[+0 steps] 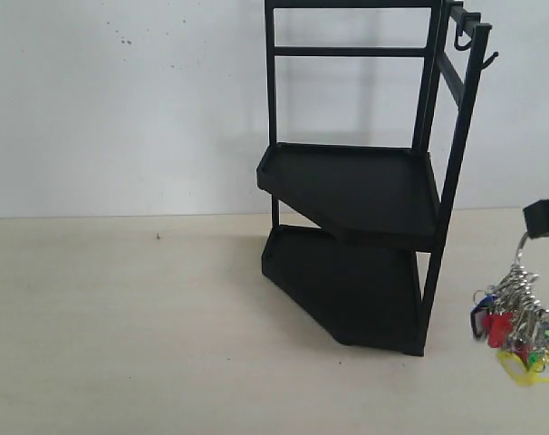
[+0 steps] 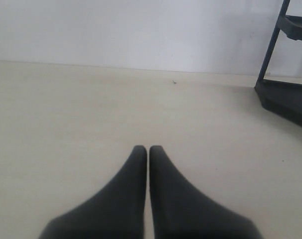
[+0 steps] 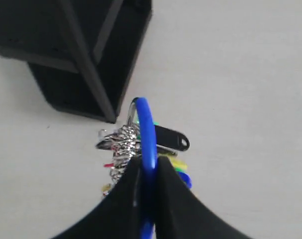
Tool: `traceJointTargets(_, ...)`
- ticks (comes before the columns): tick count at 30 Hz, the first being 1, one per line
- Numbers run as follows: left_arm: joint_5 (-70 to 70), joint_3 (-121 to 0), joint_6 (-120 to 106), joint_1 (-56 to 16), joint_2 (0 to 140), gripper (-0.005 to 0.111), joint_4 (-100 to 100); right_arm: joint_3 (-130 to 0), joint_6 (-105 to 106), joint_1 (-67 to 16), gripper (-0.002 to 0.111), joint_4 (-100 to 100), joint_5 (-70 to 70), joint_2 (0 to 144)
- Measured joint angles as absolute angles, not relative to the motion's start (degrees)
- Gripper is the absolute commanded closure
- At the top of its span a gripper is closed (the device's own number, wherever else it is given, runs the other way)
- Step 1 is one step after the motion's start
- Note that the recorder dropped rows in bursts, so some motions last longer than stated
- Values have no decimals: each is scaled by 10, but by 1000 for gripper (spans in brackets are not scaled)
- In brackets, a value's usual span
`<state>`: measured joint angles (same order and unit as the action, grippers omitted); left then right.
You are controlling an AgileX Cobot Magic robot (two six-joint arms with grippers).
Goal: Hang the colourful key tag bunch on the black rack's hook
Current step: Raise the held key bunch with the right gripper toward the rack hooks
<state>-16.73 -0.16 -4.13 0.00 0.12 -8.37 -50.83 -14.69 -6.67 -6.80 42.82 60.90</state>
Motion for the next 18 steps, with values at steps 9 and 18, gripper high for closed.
traceJointTargets(9,-167,-2,-41,0,1,102,-84,-508,-53,-70,108,-11,412,609)
traceJointTargets(18,-167,-2,-41,0,1,102,-84,-508,-86,-61,108,-24,410,609)
